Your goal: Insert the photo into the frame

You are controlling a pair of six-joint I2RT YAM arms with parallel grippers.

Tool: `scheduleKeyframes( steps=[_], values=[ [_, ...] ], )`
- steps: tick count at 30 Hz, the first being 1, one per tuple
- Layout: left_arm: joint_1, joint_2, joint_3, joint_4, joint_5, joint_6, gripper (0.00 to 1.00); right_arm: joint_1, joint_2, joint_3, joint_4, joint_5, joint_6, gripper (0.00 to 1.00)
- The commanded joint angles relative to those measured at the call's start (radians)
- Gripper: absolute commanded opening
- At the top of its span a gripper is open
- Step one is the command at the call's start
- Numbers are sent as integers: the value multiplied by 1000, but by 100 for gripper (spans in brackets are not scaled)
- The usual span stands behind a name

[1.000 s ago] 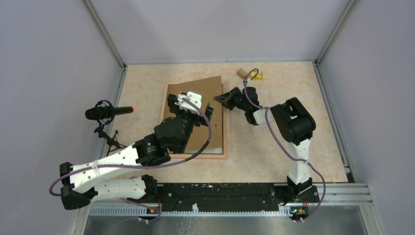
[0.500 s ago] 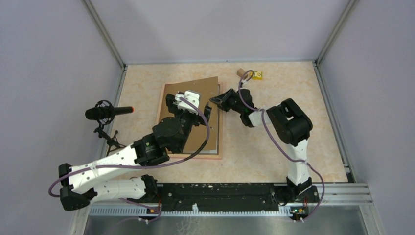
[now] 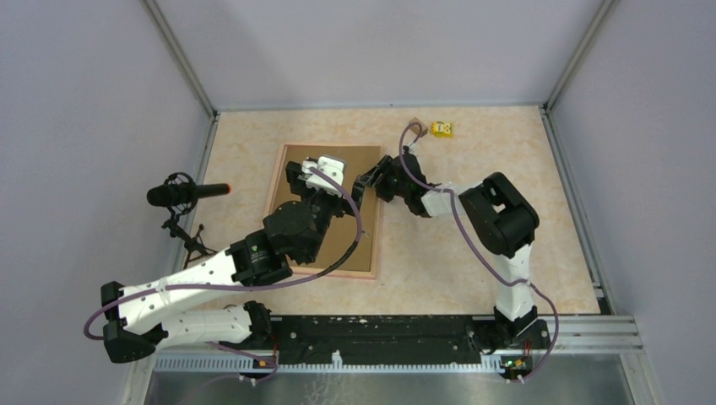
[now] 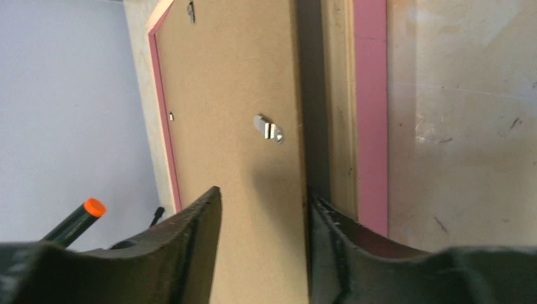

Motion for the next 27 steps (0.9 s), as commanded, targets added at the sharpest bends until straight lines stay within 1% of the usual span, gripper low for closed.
scheduleKeyframes(
  steps=[1, 9, 13, 17, 20, 24, 27],
  values=[
    [3, -11, 38, 22, -8, -9, 99, 29, -77, 81, -144, 81, -103, 59],
    [2, -22, 32, 26, -9, -10, 99, 61, -131, 182, -368, 213, -234, 75],
    [3, -24, 32, 26, -5, -13, 99, 70, -156, 219, -445, 252, -283, 82],
    [4, -20, 28, 28, -4, -17, 99, 72, -186, 223, -465, 262, -305, 87],
    [4, -11, 29, 28, -6, -15, 99, 76, -207, 234, -510, 283, -333, 90],
    [4, -2, 29, 28, -5, -15, 99, 80, -242, 237, -541, 325, -367, 90],
    [6, 1, 28, 28, -1, -17, 99, 83, -239, 267, -591, 358, -399, 91]
  ],
)
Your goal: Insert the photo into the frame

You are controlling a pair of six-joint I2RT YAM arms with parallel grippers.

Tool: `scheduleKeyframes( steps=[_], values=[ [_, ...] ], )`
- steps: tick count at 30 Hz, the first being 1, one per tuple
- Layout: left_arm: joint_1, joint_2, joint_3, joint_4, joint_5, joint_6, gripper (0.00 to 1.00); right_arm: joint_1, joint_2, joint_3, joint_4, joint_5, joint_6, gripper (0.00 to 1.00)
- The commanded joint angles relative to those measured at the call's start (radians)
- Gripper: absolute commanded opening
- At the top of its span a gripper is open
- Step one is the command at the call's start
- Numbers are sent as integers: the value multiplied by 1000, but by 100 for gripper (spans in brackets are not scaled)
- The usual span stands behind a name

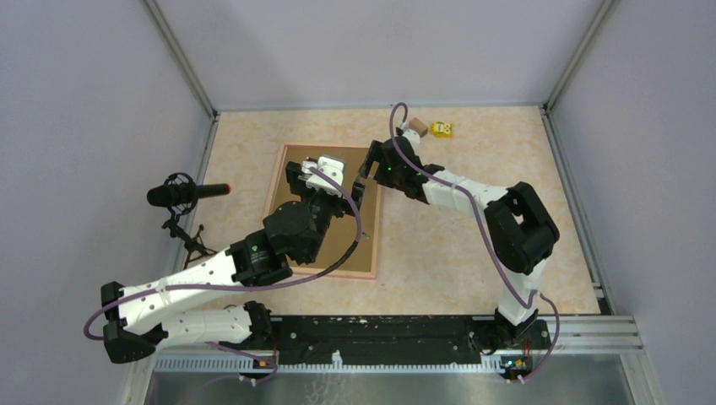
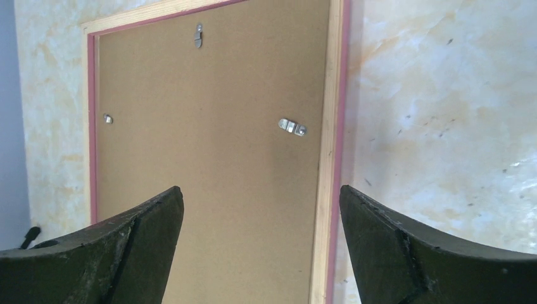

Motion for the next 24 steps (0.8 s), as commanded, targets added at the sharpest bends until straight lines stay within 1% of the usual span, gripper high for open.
scheduleKeyframes(
  steps=[1, 3, 7, 8, 12, 13, 17, 19, 24],
  values=[
    [6, 3, 28, 28, 2, -15, 99, 15, -41, 93, -87, 73, -80, 90],
    [6, 7, 28, 27, 1, -15, 99, 14, 8, 177, -164, 64, -109, 90],
    [6, 8, 28, 28, -4, -12, 99, 15, 122, 326, -323, 29, -159, 86],
    [5, 7, 28, 28, -5, -14, 99, 15, 148, 355, -351, 13, -166, 84],
    [5, 2, 26, 28, -3, -15, 99, 14, 239, 434, -407, -86, -175, 70],
    [5, 4, 26, 29, -3, -15, 99, 14, 258, 448, -418, -104, -170, 68],
    [5, 9, 27, 29, -8, -10, 99, 14, 269, 438, -428, -101, -153, 67],
    [4, 8, 28, 28, -5, -11, 99, 10, 256, 406, -406, -98, -145, 67],
    [5, 2, 27, 27, 3, -16, 99, -8, 241, 333, -343, -144, -123, 67]
  ],
)
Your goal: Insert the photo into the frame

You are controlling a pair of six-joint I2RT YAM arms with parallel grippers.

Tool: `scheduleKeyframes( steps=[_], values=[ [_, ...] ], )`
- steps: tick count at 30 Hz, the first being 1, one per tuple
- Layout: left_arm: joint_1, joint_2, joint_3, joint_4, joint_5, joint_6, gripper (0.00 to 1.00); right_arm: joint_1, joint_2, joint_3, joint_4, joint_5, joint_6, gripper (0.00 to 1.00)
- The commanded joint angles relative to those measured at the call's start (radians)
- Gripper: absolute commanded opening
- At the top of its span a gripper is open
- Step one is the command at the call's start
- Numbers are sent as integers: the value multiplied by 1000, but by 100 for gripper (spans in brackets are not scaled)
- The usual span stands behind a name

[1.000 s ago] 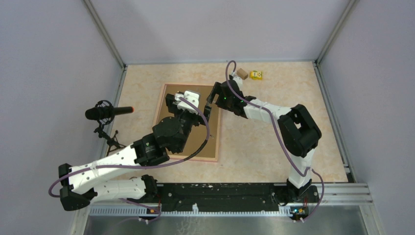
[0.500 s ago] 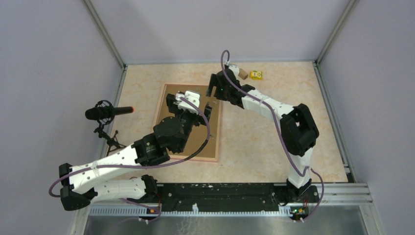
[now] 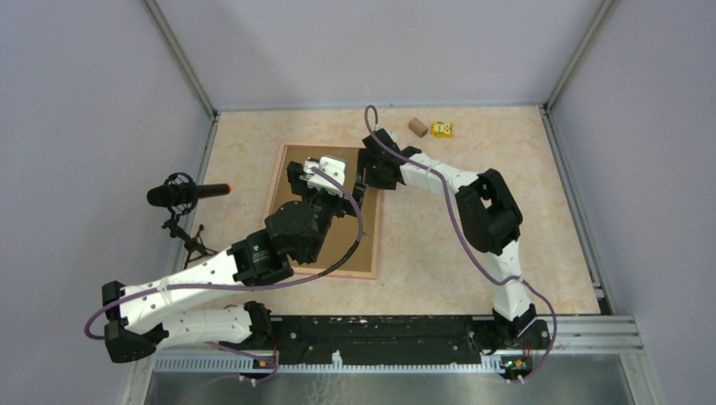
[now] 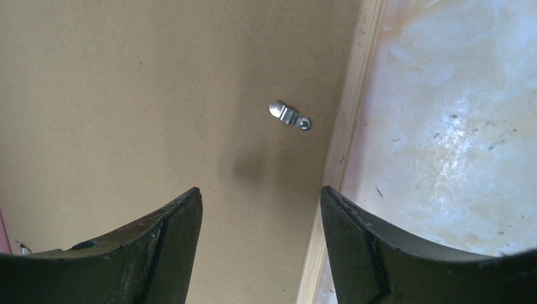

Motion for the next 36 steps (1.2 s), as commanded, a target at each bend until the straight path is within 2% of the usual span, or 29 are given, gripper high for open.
scheduleKeyframes(
  steps=[1, 10, 15, 19, 25, 30, 33, 36],
  values=[
    [3, -5, 27, 27, 2, -16, 99, -12, -42, -51, 49, -41, 23, 67],
    [4, -5, 28, 25, 0, -17, 99, -36, -26, -101, 134, -123, 53, 66],
    [4, -5, 28, 23, 4, -19, 99, -54, -28, -174, 325, -265, 59, 68],
    [4, -5, 29, 21, 7, -20, 99, -54, -53, -199, 358, -261, 55, 68],
    [4, -9, 31, 17, 9, -27, 99, -41, -121, -178, 233, -111, -1, 74],
    [4, -12, 29, 18, 8, -28, 99, 2, -109, -18, -40, 103, -78, 95],
    [4, -9, 28, 18, 9, -30, 99, 11, -36, 123, -238, 180, -101, 97],
    [5, -1, 28, 19, 9, -30, 99, 12, 16, 175, -313, 199, -108, 96]
  ],
)
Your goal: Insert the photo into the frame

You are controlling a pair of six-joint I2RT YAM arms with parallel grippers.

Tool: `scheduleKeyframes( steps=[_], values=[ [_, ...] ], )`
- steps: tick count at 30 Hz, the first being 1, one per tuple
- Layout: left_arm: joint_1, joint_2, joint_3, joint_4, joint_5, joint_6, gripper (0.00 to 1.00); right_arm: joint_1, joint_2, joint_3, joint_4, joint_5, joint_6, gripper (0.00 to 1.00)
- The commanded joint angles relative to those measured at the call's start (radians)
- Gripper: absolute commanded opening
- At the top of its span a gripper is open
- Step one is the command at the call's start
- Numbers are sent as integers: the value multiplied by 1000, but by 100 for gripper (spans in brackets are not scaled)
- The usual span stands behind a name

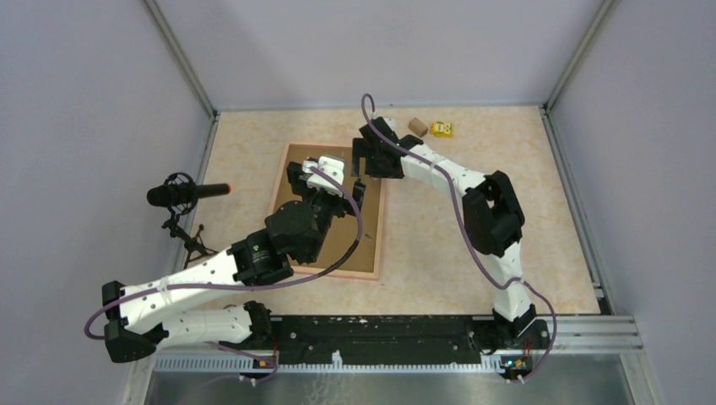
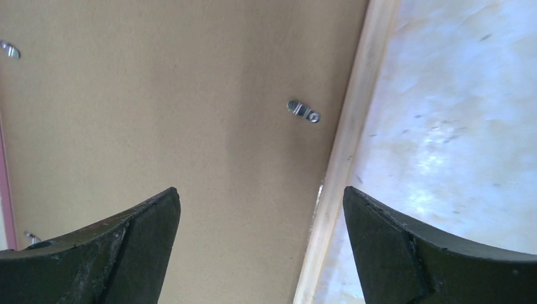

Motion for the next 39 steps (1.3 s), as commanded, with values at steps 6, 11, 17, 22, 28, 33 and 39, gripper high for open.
scheduleKeyframes(
  steps=[6, 11, 17, 22, 28, 33, 39],
  values=[
    [5, 17, 31, 14, 8, -11, 99, 6, 88, 82, -148, 44, -47, 82],
    [4, 19, 32, 14, 6, -11, 99, 6, 105, 85, -143, 38, -61, 72],
    [4, 16, 30, 15, 2, -11, 99, -1, 110, 65, -127, 24, -81, 59],
    [4, 34, 23, 22, -13, -5, 99, -29, 105, 7, -69, -43, -75, 50],
    [4, 98, 19, 33, -29, 10, 99, -58, 98, -59, -3, -98, -93, 33],
    [3, 157, -6, 86, -85, 21, 99, -82, 107, -89, -23, -61, -175, 3],
    [61, 228, 32, -38, -7, -199, 99, -147, 43, -231, 52, -137, -282, 0]
  ],
)
